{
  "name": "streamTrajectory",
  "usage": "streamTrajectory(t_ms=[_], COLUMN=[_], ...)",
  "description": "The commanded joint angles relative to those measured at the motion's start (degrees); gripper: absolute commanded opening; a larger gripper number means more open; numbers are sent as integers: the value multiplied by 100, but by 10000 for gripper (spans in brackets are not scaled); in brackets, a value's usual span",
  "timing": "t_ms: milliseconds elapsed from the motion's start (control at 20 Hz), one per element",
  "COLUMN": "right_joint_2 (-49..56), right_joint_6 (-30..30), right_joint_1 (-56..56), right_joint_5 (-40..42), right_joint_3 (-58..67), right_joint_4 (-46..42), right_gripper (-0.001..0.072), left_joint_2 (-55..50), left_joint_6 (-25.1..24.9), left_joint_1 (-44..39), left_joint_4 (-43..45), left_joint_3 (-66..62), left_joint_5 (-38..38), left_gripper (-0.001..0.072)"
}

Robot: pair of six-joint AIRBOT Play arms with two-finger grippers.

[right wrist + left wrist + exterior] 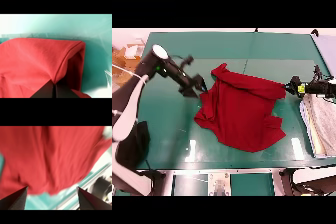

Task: Fold the shirts.

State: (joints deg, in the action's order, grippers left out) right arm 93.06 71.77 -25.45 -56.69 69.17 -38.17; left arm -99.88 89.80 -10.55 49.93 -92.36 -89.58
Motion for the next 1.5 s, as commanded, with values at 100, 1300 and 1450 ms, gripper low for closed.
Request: streamTrajectory(t_ms=[100,1300,1450], right_joint_2=[11,-1246,-2509], right_joint_6=[-31,328,350], right_joint_1=[-63,-382,85], right_joint_5=[-11,-1137,-1025], right_joint_3=[13,-1770,-3394], right_joint_4=[-2,-361,-205], right_gripper=[11,7,8], left_joint_2=[1589,2614,2295], left_joint_6=[527,-428,-1381], left_joint_1=[-1386,1320,2020], left_joint_4=[181,890,887], left_joint_3=[3106,4450,3934], left_joint_5=[1388,3025,3036], left_gripper=[695,33,33])
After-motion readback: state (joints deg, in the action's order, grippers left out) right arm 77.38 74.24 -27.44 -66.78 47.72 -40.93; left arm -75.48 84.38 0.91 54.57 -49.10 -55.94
